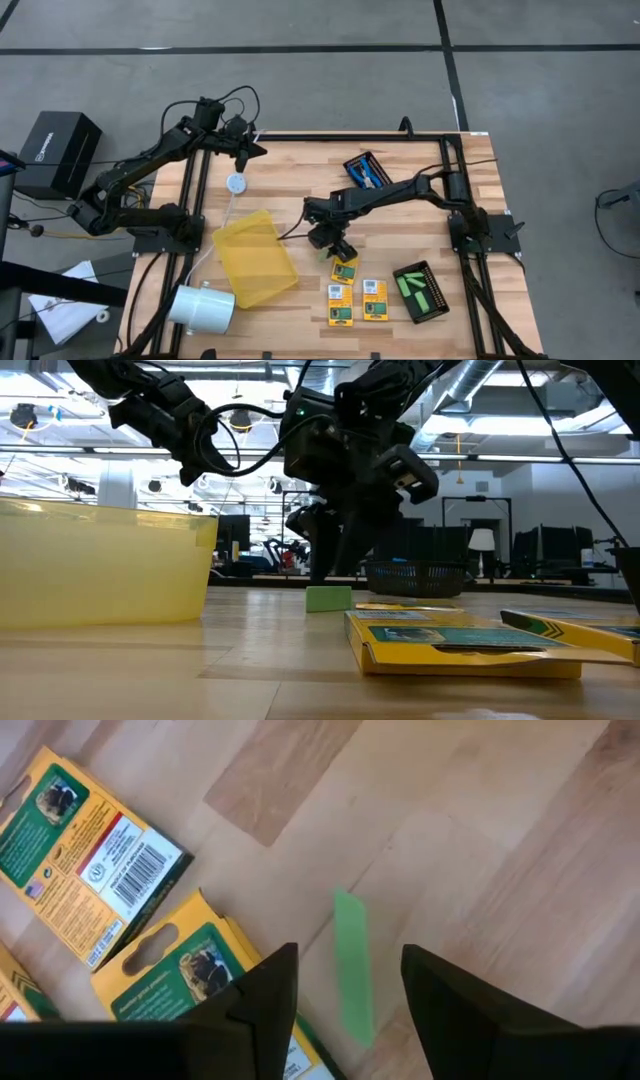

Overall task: Pick & Place School Supplies
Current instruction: Put the green eraser into the bottom black bin

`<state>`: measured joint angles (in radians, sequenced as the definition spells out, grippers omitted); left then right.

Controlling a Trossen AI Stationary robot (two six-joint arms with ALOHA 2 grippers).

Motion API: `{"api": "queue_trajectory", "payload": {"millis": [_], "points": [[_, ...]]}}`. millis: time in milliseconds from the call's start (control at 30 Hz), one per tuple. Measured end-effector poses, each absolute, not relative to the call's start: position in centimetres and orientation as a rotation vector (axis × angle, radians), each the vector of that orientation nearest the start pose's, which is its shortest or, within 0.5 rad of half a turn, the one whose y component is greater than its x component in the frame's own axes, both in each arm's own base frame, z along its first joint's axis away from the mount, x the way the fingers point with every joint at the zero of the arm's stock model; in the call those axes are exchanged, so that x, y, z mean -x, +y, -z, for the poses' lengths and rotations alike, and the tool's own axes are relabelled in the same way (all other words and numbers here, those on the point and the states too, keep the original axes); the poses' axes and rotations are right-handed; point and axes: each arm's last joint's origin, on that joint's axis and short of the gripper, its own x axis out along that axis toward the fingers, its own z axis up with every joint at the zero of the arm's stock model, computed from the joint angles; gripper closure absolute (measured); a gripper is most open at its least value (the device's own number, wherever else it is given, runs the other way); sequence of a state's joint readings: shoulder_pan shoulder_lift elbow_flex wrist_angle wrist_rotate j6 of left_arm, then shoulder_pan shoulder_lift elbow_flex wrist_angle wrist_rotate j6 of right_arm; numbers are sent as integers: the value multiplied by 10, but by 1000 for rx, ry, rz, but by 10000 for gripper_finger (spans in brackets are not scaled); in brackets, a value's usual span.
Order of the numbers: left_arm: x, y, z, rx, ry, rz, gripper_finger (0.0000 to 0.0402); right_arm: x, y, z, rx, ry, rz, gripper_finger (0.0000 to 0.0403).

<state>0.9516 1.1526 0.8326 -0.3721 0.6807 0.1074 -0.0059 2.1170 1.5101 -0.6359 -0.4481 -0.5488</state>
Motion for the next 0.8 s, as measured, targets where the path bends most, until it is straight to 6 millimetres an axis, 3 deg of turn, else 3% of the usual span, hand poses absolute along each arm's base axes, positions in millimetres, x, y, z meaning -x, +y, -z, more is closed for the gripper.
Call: {"api": "queue_trajectory", "payload": {"millis": [167,333,600,700,800], "points": [[-151,180,-267,399,486,-233,400,-425,10,-151,192,1045,-701,237],[-151,180,-268,395,482,-233,400,-424,10,-133,142,1108,-712,242],[-150,181,-268,381,482,-232,400,-429,10,-126,150,1089,-704,257],[-150,181,-268,380,482,-233,400,-431,10,-126,162,1078,-689,291],[-150,181,-268,379,481,-233,400,-430,6,-126,161,1086,-677,358]]}}
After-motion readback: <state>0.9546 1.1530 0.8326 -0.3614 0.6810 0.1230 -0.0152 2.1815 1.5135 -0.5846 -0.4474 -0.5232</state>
